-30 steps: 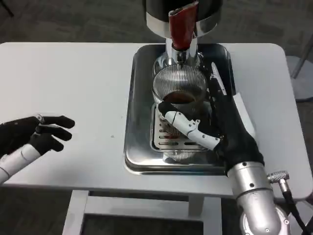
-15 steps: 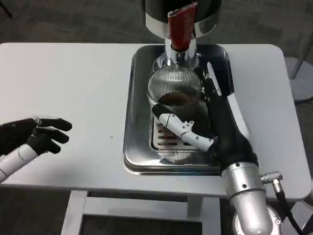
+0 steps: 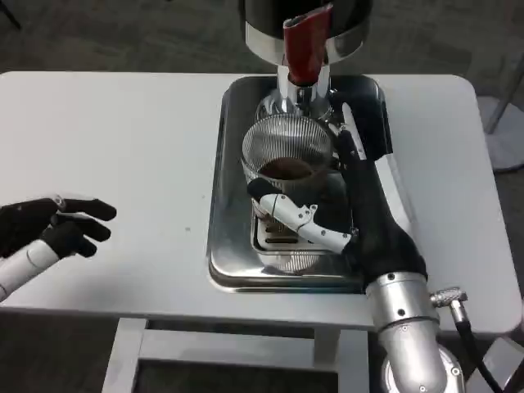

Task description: Grasp the cup under the faucet to collect the drink, then remove the cup.

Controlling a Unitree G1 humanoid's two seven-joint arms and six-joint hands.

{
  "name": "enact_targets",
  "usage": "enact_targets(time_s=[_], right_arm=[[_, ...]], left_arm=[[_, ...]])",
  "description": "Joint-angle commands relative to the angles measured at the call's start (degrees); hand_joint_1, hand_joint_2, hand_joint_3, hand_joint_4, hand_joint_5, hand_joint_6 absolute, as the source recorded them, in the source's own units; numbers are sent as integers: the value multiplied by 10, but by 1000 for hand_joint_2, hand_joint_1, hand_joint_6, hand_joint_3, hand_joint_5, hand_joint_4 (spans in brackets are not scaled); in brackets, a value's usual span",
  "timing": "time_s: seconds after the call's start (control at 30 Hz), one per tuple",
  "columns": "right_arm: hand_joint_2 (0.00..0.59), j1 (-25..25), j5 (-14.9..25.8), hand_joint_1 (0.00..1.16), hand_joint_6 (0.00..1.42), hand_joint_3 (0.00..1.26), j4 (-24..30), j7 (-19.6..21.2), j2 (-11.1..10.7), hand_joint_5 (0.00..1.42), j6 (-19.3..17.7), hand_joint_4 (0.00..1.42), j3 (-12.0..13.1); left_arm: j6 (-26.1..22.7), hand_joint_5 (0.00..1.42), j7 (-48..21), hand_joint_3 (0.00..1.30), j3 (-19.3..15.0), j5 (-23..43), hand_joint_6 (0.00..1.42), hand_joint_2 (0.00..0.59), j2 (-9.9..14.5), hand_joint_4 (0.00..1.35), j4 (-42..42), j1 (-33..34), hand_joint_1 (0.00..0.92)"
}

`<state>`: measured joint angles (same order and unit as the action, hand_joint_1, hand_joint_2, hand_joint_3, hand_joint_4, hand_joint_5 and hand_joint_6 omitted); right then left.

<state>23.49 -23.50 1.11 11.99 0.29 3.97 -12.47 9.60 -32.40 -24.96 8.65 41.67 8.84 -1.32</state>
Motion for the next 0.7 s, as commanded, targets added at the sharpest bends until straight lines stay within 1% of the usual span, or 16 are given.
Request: enact_targets(time_s=[0.03, 0.23, 0.3, 0.53, 0.6, 0.7], right_arm=[[217, -9, -16, 704, 471, 10, -18, 7, 3, 316, -2, 159, -9], [222, -9, -27, 715, 533, 65, -27, 17, 5, 376, -5, 222, -10], [222, -10, -29, 717, 587, 88, -29, 19, 5, 415, -5, 254, -11], [229, -14, -44, 750, 844, 199, -33, 30, 5, 581, 2, 413, -15], [227, -16, -49, 763, 904, 245, -33, 34, 5, 626, 3, 458, -16], [224, -19, -60, 781, 965, 266, -34, 44, 4, 666, 1, 499, -19]], left_arm=[[-4, 431, -4, 383, -4, 2, 386, 89, 8, 398, -8, -2, 0], [-3, 431, -4, 388, -5, 2, 386, 89, 9, 407, -13, 2, 0], [-2, 431, -4, 388, -6, 2, 386, 89, 10, 408, -15, 3, 0], [1, 431, -5, 392, -6, 3, 376, 87, 10, 411, -24, 8, 0], [3, 431, -4, 396, -6, 3, 373, 87, 10, 421, -28, 11, 0], [6, 431, -3, 397, -6, 4, 372, 87, 9, 424, -32, 14, 0]])
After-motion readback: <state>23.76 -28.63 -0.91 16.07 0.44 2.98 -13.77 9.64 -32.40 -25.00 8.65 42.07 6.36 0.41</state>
